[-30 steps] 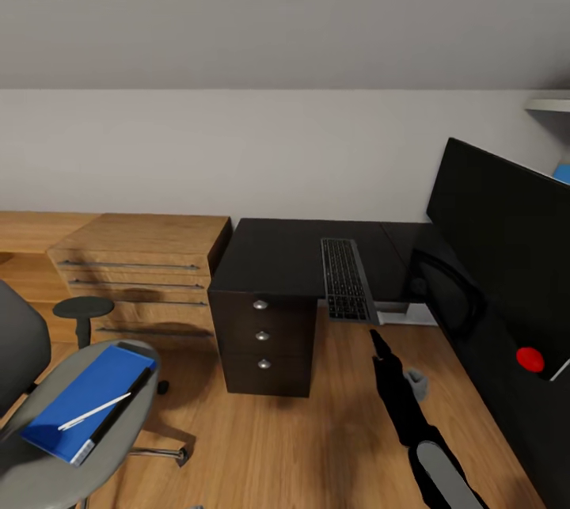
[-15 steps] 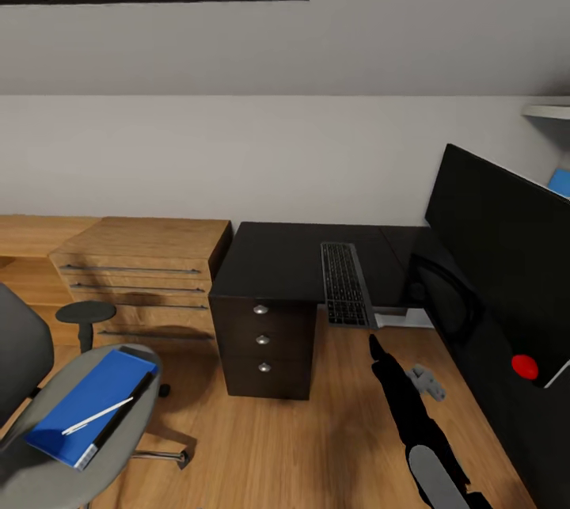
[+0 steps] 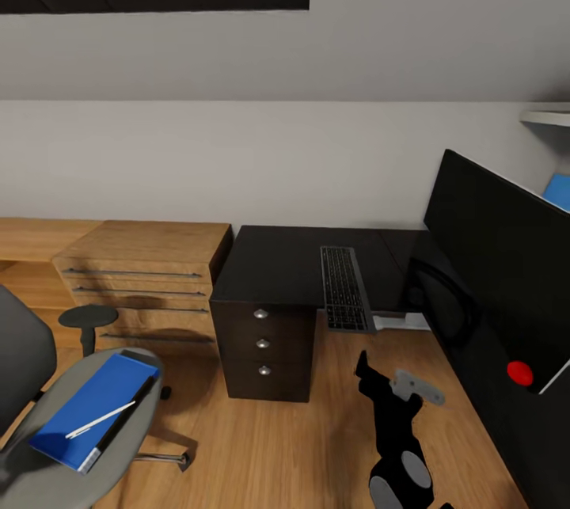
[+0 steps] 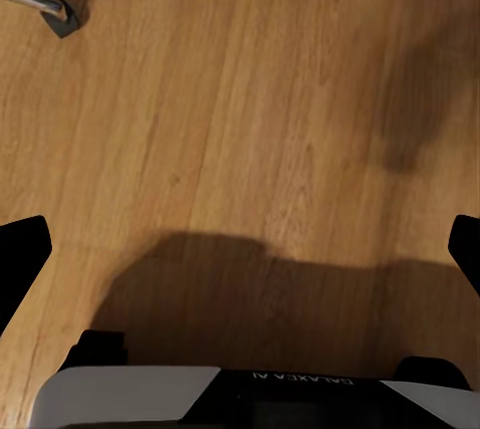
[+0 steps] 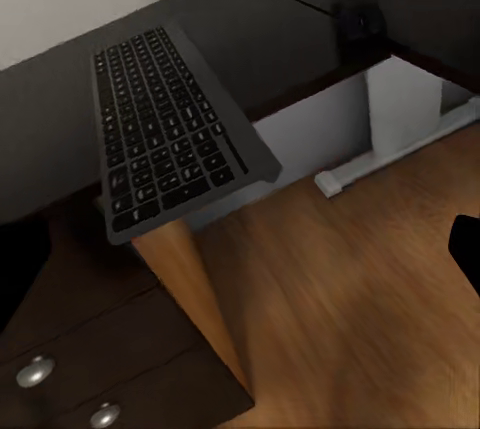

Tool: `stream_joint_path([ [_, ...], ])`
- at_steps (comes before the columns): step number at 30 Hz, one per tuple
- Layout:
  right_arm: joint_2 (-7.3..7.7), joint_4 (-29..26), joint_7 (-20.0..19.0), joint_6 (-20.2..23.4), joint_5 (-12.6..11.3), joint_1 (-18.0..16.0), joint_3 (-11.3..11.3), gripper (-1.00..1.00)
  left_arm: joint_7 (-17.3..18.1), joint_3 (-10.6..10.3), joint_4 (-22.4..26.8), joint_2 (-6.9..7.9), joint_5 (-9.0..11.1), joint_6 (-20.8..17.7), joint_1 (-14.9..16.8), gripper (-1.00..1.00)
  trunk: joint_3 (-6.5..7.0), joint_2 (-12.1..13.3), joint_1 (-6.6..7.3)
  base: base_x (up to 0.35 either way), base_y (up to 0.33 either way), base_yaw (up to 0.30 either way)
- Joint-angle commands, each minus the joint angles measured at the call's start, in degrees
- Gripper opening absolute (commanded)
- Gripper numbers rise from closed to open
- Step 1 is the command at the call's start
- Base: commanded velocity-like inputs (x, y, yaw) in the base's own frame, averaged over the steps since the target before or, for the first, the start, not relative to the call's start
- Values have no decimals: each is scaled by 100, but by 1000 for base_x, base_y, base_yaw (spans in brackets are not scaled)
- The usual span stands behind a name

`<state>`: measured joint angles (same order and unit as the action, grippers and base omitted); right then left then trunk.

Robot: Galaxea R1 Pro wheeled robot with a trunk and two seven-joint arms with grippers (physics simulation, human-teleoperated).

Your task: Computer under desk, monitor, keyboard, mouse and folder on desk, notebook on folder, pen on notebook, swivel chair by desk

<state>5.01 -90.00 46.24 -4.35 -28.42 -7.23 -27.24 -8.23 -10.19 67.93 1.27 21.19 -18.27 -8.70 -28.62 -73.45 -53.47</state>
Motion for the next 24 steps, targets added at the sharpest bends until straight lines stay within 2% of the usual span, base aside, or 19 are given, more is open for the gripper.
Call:
stream_joint_path([
  [1,-16,1,34,-48,17,-8,-70,100,-56,-19,14,6,60,-19,0,100,14,38,22,0,0,0],
  [3,-102,13,61,43,244,-9,-193,100,-56,-19,14,6,60,-16,0,100,50,118,66,0,0,0],
  [4,-154,16,82,253,415,-9,-239,100,-56,-19,12,6,60,-17,0,100,68,159,88,0,0,0],
  [7,-232,9,120,834,647,-14,-272,100,-56,-19,15,5,60,-14,2,100,122,279,154,0,0,0],
  [8,-290,3,143,1300,744,-19,-264,100,-56,-19,16,5,60,-14,1,100,140,319,176,0,0,0],
  [11,-366,-3,158,1850,827,-32,-156,100,-56,-19,17,5,60,-12,1,100,193,439,242,0,0,0],
  [12,-399,-5,153,2058,856,-37,-34,100,-56,-19,17,5,60,-13,0,100,211,479,264,0,0,0],
  [15,-422,-7,149,2268,882,-39,199,100,-56,-19,15,5,60,-11,0,100,229,520,286,0,0,0],
  [17,-418,-8,144,2312,894,-40,276,100,-56,-19,14,5,56,-11,0,100,229,520,286,0,0,0],
  [24,-404,6,148,2138,956,-41,232,100,-56,-19,15,5,52,-10,0,100,229,520,286,0,0,0],
])
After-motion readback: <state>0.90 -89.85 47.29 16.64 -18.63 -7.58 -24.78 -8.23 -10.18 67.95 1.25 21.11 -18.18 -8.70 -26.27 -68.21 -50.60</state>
